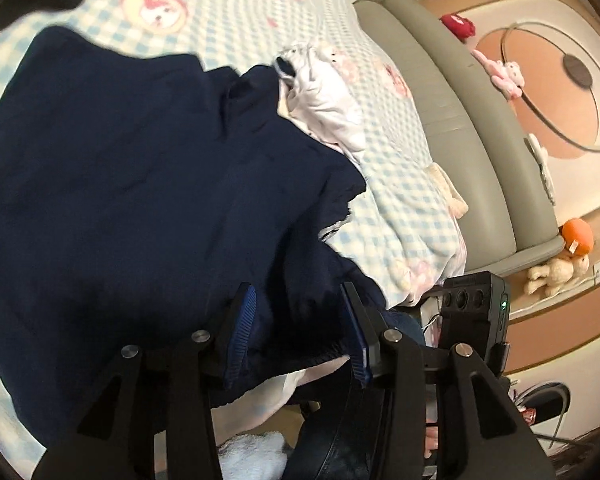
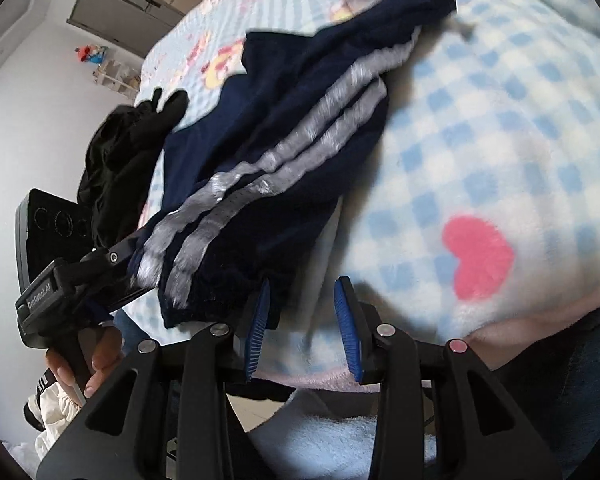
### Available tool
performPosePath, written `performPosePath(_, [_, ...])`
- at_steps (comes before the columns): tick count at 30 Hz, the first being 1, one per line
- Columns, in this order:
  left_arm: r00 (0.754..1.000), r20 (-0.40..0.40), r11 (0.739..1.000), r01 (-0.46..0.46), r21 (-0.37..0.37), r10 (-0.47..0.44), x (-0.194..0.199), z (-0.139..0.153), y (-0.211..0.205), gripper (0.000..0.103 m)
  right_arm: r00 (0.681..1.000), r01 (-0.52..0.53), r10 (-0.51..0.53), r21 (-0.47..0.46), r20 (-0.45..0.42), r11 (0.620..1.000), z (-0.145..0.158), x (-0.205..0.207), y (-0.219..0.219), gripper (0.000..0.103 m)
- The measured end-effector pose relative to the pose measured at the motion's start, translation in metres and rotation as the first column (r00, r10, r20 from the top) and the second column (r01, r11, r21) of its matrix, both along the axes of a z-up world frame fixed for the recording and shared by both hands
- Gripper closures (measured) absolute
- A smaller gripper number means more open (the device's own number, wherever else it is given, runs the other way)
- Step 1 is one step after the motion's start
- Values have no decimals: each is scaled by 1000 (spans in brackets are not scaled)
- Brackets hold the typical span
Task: Fold clothes
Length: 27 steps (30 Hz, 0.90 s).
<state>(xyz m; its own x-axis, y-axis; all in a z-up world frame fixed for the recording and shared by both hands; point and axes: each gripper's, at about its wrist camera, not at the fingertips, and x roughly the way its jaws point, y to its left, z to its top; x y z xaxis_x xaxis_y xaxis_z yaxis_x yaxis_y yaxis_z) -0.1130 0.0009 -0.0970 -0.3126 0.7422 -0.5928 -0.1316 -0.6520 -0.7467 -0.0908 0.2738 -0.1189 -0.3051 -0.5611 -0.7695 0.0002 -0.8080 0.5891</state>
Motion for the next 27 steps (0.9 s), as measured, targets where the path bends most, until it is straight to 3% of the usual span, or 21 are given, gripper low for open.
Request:
performPosePath(4, [996, 38, 995, 84, 50, -86, -9, -3, 21, 47, 999, 44, -44, -31, -12, 999, 7, -2, 13, 64])
performPosePath(7, [990, 65, 991, 122, 58, -126, -16, -11, 39, 46, 1000, 11, -12, -28, -3, 1000, 1, -4, 4, 63])
performPosePath(10, [983, 97, 988, 156, 9, -156, -15, -19, 53, 48, 998, -55, 55, -1, 7, 999, -5, 0, -11, 63])
performPosePath(11, [981, 100, 985, 168, -29, -164, -14, -21, 57, 61, 997, -70, 70, 14, 9, 997, -6, 1, -16, 63])
performPosePath(12, [983, 94, 983, 168, -79, -160, -12, -21, 58, 97, 997, -79, 79, 27, 16, 996, -9, 1, -19, 63])
performPosePath(14, [990, 61, 979, 135, -152, -127, -8, -17, 54, 96, 997, -72, 71, 33, 27, 997, -10, 1, -18, 63])
performPosePath(17, [999, -16, 993, 33, -113, -35, -4, 2, 27, 96, 999, -42, 42, 18, 9, 999, -3, 3, -10, 63])
performPosePath(22, [994, -62, 993, -95, -67, 90, 12, 17, -29, 96, 997, -65, 66, 35, -27, 997, 15, -2, -15, 58])
performPosePath(27, [977, -4, 976, -214, -48, 214, 41, -6, -76, 96, 985, -165, 167, 59, -30, 984, 18, -7, -54, 58])
